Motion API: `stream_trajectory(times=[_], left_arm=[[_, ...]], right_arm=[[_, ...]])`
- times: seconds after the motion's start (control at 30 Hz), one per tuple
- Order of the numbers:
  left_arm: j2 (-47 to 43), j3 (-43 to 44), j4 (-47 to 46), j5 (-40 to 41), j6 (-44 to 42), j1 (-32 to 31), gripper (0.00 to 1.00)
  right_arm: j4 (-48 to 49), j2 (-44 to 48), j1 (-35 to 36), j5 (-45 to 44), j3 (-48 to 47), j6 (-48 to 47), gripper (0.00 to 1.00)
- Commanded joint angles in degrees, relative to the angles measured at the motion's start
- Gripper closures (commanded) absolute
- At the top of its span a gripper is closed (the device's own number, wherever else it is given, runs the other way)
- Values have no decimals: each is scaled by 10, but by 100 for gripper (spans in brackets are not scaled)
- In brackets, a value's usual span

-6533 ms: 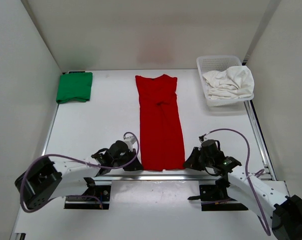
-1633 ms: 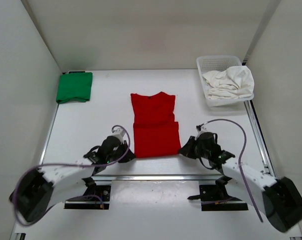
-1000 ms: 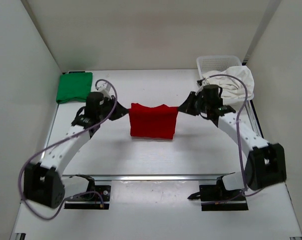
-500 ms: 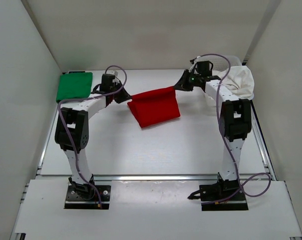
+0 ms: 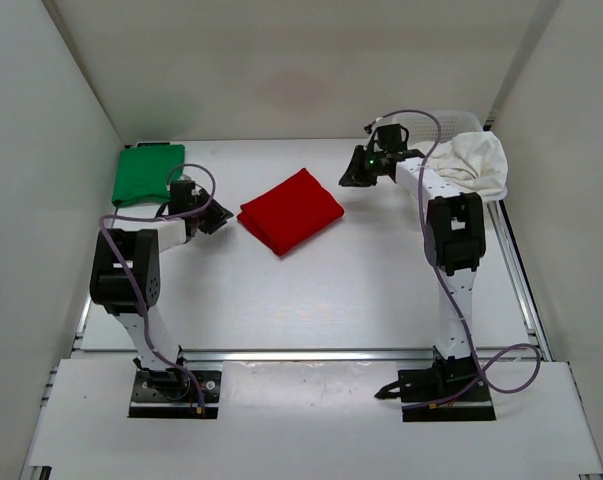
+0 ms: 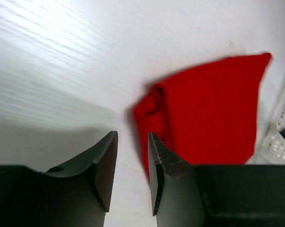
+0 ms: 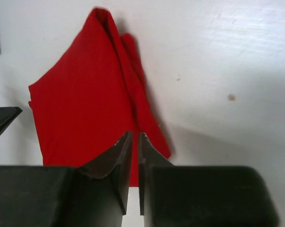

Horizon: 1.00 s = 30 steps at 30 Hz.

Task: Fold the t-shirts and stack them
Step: Fold the long partially folded tshirt into a neat square

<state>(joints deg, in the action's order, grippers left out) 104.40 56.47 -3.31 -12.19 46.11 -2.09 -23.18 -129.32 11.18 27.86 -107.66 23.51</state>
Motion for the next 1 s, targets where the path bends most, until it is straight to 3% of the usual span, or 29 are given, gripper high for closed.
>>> stream_trajectory(times=[0.0,0.07,0.27,0.37,0.53,0.8,0.97], left_arm=[[-85,-11,-75,24,14,-56,59],[-93,-8,-83,34,21,-119,58],[-11,-1,-123,4,50,-216,59],[5,-60,-148,-32,66,-209,63],[-74,-188,-193,-17,65,-184,62],[-184,-289,-197,-47,53,-151,60],[-246,-275,-160,-7,25,-147,53]], right_arm=[[12,24,38,-14,17,-16,93],[14,15,50,-19,24,-9,100],[102,54,71,-39,174,21,100],[127,76,73,-41,234,26,100],[225,142,82,-25,383,71,100],[282,232,89,-10,474,104,99],[274,267,66,2,458,93,79]])
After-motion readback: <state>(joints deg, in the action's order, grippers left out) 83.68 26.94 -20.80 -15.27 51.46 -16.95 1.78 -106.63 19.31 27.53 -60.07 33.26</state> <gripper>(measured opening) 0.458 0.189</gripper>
